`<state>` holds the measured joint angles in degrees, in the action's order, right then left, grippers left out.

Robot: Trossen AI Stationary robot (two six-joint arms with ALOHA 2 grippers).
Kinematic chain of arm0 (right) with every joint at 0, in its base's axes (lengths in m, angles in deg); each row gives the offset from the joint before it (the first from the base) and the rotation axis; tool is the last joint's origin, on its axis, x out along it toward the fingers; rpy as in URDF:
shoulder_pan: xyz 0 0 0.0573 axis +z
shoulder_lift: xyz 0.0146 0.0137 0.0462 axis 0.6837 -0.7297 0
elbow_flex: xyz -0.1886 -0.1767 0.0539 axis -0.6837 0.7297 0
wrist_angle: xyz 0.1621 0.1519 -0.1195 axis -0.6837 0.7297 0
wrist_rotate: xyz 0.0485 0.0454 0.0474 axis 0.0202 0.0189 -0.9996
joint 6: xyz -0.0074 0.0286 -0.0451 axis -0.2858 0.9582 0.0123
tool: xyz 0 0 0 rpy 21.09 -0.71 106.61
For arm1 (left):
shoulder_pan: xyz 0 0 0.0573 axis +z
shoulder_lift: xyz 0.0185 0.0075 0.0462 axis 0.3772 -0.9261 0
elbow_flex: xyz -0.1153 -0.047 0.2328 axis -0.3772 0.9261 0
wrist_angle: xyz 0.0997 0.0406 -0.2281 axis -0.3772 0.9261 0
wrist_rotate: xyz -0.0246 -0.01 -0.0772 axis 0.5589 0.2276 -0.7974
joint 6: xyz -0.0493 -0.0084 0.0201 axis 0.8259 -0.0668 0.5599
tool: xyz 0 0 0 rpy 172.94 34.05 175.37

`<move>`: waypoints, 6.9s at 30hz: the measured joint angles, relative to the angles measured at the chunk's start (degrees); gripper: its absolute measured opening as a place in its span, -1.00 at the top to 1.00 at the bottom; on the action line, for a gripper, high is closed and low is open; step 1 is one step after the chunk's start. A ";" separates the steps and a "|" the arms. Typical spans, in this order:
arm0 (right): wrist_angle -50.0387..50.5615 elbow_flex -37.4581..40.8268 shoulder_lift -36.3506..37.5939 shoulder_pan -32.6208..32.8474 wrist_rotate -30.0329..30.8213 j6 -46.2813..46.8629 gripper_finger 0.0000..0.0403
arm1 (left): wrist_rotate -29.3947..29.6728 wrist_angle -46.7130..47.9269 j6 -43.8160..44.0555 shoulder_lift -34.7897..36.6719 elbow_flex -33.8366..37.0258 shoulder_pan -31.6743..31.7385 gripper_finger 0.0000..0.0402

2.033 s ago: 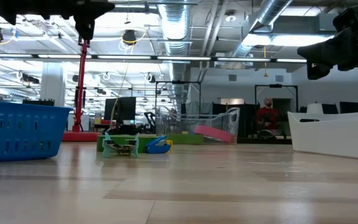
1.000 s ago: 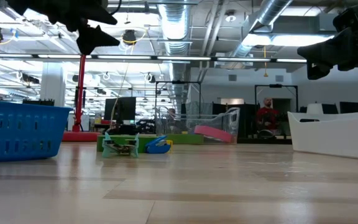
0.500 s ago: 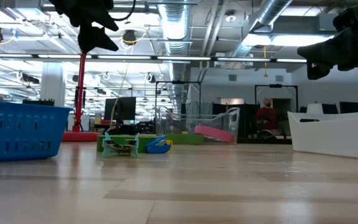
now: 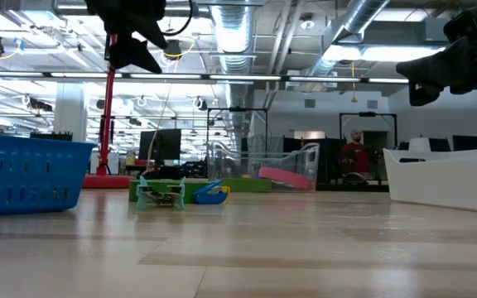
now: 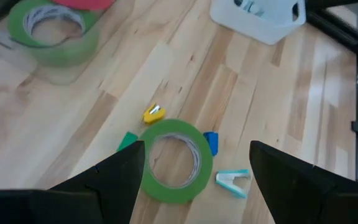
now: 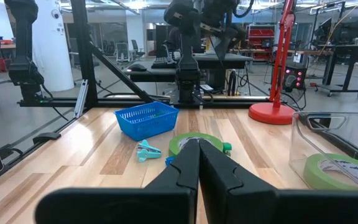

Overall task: Pick and place Stapler, Stapler remover, tape
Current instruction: Put the green tape into the transparent bin, then put the green stapler into the blue bin

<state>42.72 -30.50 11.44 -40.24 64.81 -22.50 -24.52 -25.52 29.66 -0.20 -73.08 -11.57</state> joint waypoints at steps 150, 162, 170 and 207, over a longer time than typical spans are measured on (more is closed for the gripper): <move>0.01 0.00 0.01 -0.01 0.00 0.00 1.00 | 8.82 -9.85 -17.75 -27.36 -18.23 12.97 0.53; 0.01 0.00 0.01 -0.01 0.00 0.00 1.00 | 8.46 -22.82 -30.43 -32.15 -20.80 18.50 0.53; 0.01 0.00 0.01 -0.02 0.00 0.00 1.00 | 8.19 -32.83 -38.01 -36.29 -20.80 20.15 0.53; 0.01 0.00 0.01 0.00 0.02 0.00 1.00 | 15.43 -33.19 -39.09 -40.89 -20.78 18.36 -0.48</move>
<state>42.74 -30.50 11.45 -40.24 64.83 -22.50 -9.09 -58.71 -9.43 -41.09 -93.86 6.79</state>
